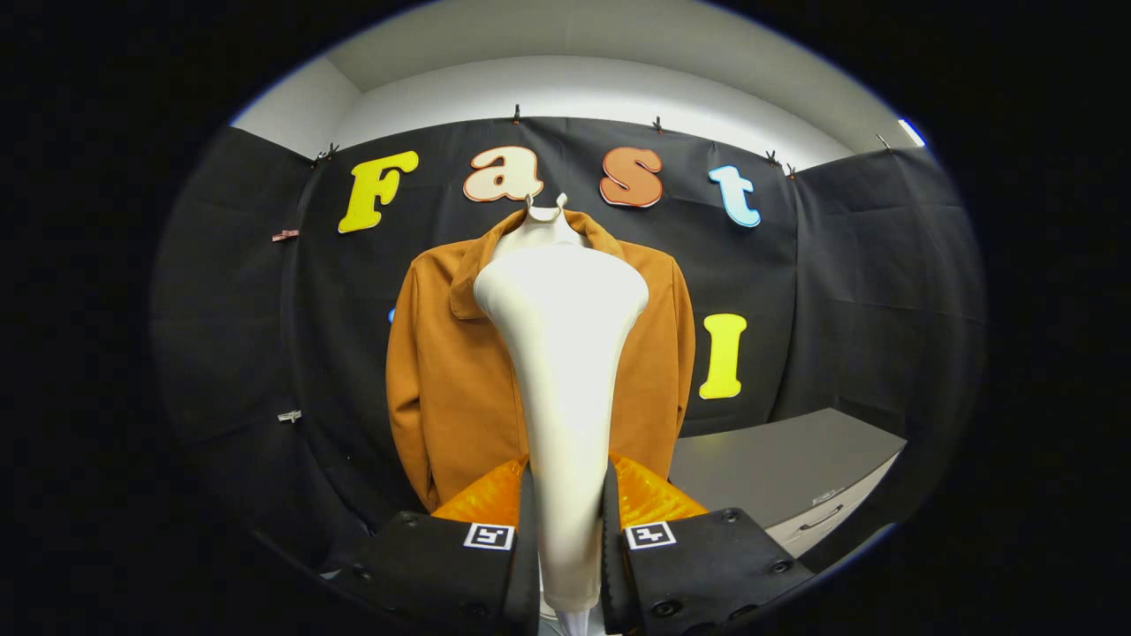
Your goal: Iron the clothes twice with a garment steamer, once on the left side and once on the right side.
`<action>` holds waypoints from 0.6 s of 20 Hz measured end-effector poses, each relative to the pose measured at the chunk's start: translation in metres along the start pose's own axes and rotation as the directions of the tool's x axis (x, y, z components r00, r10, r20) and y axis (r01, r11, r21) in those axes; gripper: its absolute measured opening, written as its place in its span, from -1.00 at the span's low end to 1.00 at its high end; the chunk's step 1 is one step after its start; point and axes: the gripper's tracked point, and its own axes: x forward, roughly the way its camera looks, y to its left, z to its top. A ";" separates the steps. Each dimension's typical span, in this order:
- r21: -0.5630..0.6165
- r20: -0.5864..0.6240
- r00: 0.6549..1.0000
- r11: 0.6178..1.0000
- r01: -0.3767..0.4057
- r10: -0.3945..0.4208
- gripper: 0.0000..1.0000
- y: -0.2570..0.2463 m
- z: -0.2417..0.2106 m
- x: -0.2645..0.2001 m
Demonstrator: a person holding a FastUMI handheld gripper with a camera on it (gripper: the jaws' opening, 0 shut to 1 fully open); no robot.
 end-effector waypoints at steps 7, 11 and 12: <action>-0.002 0.020 1.000 1.000 -0.004 0.004 -0.38 0.000 0.002 -0.005; 0.011 0.022 1.000 1.000 0.002 -0.002 -0.38 -0.004 0.003 -0.007; 0.010 0.023 1.000 1.000 0.002 -0.002 -0.38 -0.005 0.005 -0.008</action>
